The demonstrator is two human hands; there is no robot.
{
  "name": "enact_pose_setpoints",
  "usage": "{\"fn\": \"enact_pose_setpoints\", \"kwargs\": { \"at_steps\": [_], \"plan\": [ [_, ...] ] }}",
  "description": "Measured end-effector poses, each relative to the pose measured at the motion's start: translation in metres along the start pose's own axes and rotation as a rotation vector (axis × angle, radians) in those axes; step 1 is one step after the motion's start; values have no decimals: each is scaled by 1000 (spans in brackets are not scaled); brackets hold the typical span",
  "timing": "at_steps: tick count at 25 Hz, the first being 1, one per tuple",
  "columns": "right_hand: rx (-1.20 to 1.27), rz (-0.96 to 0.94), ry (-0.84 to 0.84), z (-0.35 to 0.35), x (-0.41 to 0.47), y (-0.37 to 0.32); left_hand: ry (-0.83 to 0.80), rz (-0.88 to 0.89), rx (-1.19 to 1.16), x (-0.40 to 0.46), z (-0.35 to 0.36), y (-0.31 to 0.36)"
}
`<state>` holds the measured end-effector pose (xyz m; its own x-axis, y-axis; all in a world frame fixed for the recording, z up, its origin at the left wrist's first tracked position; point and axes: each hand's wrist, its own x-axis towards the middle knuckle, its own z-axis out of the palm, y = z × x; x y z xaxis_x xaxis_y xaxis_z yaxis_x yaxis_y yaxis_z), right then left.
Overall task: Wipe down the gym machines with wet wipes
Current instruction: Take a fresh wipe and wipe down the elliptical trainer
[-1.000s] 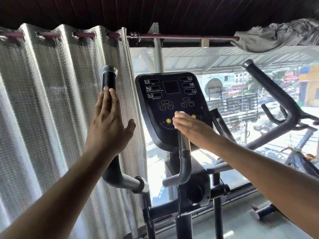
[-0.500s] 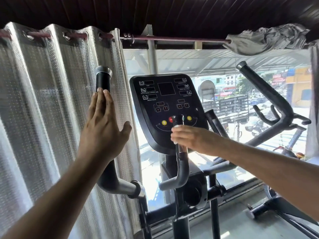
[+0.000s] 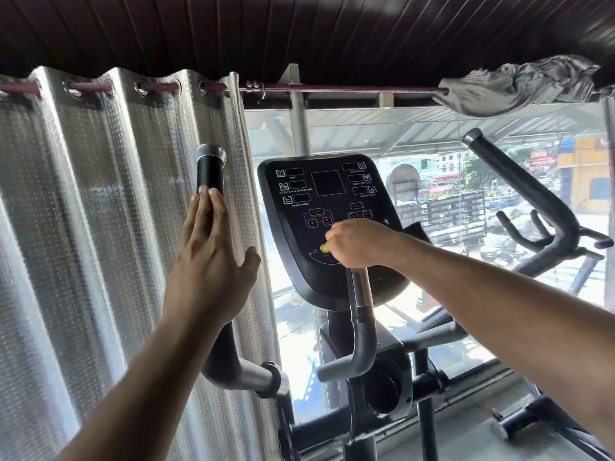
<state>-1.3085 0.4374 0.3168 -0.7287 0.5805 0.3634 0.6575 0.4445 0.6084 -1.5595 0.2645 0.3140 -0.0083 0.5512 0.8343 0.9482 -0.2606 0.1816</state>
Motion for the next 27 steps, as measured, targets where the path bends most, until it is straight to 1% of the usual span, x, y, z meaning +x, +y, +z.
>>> {"fn": "enact_pose_setpoints", "kwargs": {
  "at_steps": [2,3,5,7,9,10,12,13,14,15,16,18,21,22,24,26,27],
  "plan": [
    [101,113,-70,-7,11,0,10,3,-12,1,1,-1],
    [214,196,-60,-9,15,1,11,8,-14,1,1,-2],
    [519,433,-6,-3,18,3,7,18,-13,1,1,-3],
    [772,672,94,9,18,2,13,16,-8,1,2,-2],
    [1094,839,226,16,14,-6,27,22,-5,1,2,-3],
    [1277,928,324,15,11,-14,28,23,-6,2,2,-3],
    [1767,1136,599,16,4,-26,17,21,2,3,4,-3],
    [1950,1223,707,21,-2,-30,14,21,7,3,4,-4],
    [2068,1284,762,27,-10,-35,15,21,7,3,5,-4],
    [2168,1313,767,38,-17,-39,16,22,4,3,5,-4],
    [2291,1293,752,47,-26,-45,18,22,1,3,5,-4],
    [2413,1212,658,63,-40,-57,19,24,-3,3,6,-4],
    [2351,1170,557,70,-48,-59,16,20,-2,4,7,-4],
    [2375,1146,560,66,-47,-57,16,22,-3,4,7,-4],
    [2468,1039,569,51,-41,-47,16,25,-10,4,7,-5],
    [2498,967,578,34,-35,-39,13,18,-12,4,6,-6],
    [2492,953,556,27,-32,-40,14,17,-15,3,6,-6]
  ]
}}
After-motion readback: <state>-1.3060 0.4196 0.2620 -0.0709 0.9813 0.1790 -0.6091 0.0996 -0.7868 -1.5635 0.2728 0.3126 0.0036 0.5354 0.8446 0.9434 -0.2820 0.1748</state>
